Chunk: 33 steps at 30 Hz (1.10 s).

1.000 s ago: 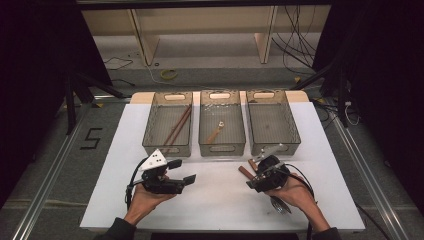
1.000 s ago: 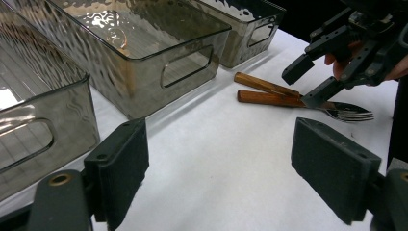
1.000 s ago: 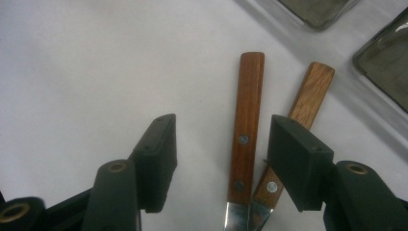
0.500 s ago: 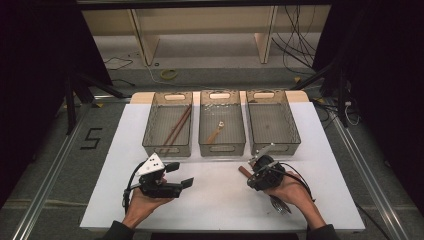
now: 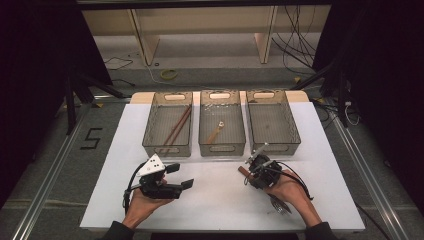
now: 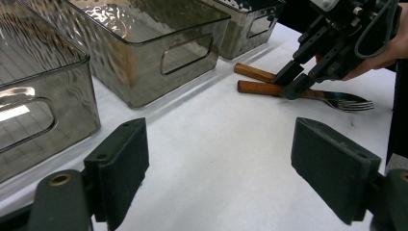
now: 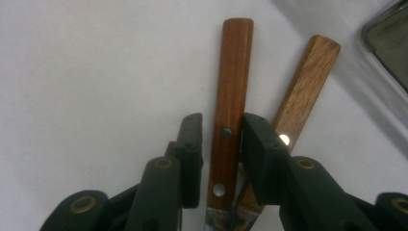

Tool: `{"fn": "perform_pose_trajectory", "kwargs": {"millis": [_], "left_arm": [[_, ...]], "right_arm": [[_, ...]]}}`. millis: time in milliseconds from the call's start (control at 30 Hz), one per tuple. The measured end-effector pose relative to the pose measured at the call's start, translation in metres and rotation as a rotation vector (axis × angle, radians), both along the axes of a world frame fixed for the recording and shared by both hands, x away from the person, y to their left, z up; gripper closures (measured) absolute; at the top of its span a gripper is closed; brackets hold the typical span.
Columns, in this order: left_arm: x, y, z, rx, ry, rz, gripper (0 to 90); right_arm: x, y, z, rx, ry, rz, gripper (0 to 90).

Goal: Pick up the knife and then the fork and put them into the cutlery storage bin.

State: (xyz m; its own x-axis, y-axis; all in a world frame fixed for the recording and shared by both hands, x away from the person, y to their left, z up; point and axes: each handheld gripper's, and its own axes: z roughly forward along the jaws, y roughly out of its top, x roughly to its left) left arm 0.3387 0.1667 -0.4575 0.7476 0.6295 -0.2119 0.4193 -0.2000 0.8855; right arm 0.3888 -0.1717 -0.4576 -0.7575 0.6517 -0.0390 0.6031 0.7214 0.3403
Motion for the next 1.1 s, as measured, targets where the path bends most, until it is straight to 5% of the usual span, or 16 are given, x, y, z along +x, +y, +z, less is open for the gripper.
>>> {"fn": "perform_pose_trajectory", "kwargs": {"millis": [400, 700, 1100], "left_arm": [[0.001, 0.001, -0.002, -0.002, 0.006, 0.001, 20.3], [0.003, 0.003, -0.004, 0.0, 0.009, 0.004, 20.6], [0.003, 0.004, -0.004, -0.004, 0.003, 0.007, 20.7]], "right_arm": [[0.003, 0.002, -0.002, -0.011, 0.035, 0.01, 76.3], [-0.001, 0.005, 0.003, -0.026, 0.004, 0.034, 76.8], [0.002, -0.018, 0.028, 0.171, -0.02, -0.004, 77.0]]}}
